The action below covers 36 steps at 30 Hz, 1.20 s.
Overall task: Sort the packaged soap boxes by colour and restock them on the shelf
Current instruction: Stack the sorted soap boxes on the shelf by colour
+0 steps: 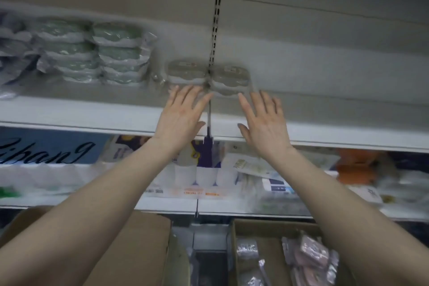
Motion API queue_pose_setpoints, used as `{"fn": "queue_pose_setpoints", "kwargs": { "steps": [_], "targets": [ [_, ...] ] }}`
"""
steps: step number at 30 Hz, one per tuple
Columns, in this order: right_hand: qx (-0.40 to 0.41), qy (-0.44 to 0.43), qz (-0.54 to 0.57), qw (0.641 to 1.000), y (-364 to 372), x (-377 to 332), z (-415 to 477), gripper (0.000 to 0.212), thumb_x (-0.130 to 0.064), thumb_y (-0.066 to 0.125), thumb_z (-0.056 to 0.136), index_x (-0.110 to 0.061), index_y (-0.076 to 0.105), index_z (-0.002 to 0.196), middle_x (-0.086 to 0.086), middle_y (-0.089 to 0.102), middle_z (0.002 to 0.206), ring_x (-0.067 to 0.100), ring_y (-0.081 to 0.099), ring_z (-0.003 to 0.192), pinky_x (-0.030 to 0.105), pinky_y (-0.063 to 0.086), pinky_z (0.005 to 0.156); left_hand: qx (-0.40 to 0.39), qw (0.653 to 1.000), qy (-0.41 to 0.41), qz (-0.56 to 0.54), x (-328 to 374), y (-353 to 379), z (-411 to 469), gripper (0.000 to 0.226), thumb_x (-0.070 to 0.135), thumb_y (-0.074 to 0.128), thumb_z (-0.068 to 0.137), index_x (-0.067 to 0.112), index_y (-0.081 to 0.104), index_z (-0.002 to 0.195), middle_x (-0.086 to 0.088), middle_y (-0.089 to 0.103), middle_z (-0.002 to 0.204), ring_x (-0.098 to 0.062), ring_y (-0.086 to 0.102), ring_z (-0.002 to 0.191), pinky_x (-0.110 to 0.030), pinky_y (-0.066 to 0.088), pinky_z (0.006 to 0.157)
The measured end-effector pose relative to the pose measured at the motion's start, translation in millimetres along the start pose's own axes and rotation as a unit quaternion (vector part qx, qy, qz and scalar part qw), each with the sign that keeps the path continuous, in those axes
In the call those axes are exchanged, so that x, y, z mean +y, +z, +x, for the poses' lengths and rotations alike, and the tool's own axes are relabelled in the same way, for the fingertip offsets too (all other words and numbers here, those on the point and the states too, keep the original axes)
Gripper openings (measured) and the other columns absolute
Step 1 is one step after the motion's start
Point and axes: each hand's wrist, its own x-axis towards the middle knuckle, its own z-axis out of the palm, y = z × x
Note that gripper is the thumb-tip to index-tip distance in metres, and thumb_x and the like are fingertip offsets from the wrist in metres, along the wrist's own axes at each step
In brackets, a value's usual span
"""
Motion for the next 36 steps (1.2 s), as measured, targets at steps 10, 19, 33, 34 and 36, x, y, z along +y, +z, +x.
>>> {"fn": "queue_pose_setpoints", "kwargs": {
  "steps": [10,19,33,34,36],
  "targets": [
    [-0.111,0.027,0.019,0.993,-1.9,13.3,-192.5,0.065,-0.038,0.054,0.094,-0.013,0.033,0.150,0.019,0.045,0.143,0.039,0.039,0.135,0.052,0.031,0.110,-0.089,0.985,0.018,-0.149,136.3,36.5,-111.2,0.075,0.029,0.077,0.075,0.012,0.043,0.140,-0.016,0.045,0.140,-0.036,0.038,0.133,-0.049,0.024,0.115],
    [-0.280,0.044,0.112,0.952,91.9,37.4,-371.5,0.068,-0.031,0.062,0.089,-0.012,0.037,0.149,0.017,0.047,0.142,0.035,0.041,0.135,0.049,0.031,0.113,-0.277,0.933,-0.034,-0.227,276.7,128.0,-241.4,0.070,0.023,0.078,0.073,0.011,0.050,0.136,-0.015,0.049,0.136,-0.033,0.046,0.127,-0.040,0.039,0.107],
    [-0.482,-0.067,0.226,0.844,339.1,60.0,-510.3,0.086,-0.010,0.076,0.074,-0.009,0.034,0.148,0.017,0.044,0.143,0.038,0.044,0.131,0.054,0.045,0.101,-0.556,0.765,-0.226,-0.233,453.8,312.6,-368.5,0.069,0.021,0.056,0.091,0.017,0.020,0.150,-0.009,0.023,0.154,-0.030,0.024,0.141,-0.035,0.023,0.115],
    [-0.491,-0.079,0.227,0.837,356.7,54.2,-508.2,0.088,-0.007,0.075,0.075,-0.012,0.029,0.150,0.016,0.040,0.146,0.036,0.041,0.134,0.053,0.044,0.104,-0.567,0.752,-0.238,-0.235,457.5,325.3,-373.4,0.069,0.022,0.055,0.092,0.020,0.017,0.150,-0.006,0.018,0.156,-0.027,0.020,0.143,-0.034,0.022,0.116],
    [-0.495,-0.104,0.231,0.831,392.0,39.8,-502.7,0.091,-0.002,0.072,0.076,-0.013,0.022,0.152,0.016,0.035,0.150,0.036,0.035,0.139,0.049,0.039,0.108,-0.581,0.738,-0.254,-0.232,463.6,347.5,-381.5,0.073,0.021,0.055,0.093,0.023,0.011,0.151,-0.003,0.010,0.158,-0.025,0.013,0.145,-0.036,0.023,0.116]
  ]
}}
